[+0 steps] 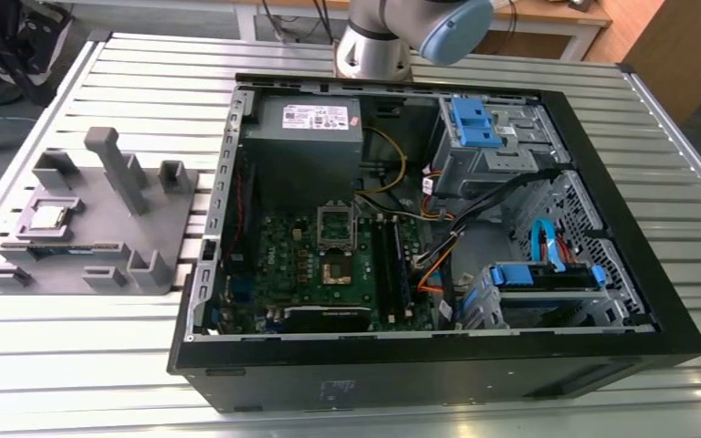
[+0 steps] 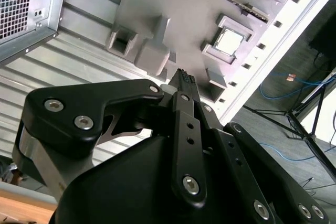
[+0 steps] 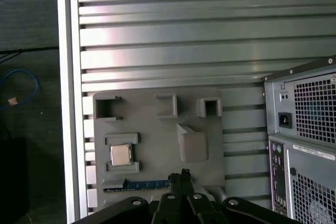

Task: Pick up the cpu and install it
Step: 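Reach for the cpu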

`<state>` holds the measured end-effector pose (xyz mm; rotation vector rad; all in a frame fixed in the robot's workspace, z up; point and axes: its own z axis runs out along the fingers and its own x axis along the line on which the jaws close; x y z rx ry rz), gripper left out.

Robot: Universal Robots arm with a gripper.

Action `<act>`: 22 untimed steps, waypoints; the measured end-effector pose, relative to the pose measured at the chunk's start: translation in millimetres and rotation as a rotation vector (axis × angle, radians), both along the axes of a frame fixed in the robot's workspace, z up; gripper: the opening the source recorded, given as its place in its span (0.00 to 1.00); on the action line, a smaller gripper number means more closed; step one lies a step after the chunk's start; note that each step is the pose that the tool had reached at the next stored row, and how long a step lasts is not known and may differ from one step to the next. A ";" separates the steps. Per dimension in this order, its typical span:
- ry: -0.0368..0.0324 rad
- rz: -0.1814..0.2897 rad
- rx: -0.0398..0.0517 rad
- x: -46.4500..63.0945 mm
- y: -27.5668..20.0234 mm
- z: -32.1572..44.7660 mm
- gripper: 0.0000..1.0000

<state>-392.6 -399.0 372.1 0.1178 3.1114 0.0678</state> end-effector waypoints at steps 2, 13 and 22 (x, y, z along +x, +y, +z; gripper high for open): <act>-0.0001 0.000 0.0000 -3.2 -0.1 -3.3 0.11; 0.0001 0.000 0.0000 -16.7 -1.1 -15.8 0.11; 0.0000 0.000 0.0000 -22.6 -1.1 -18.3 0.11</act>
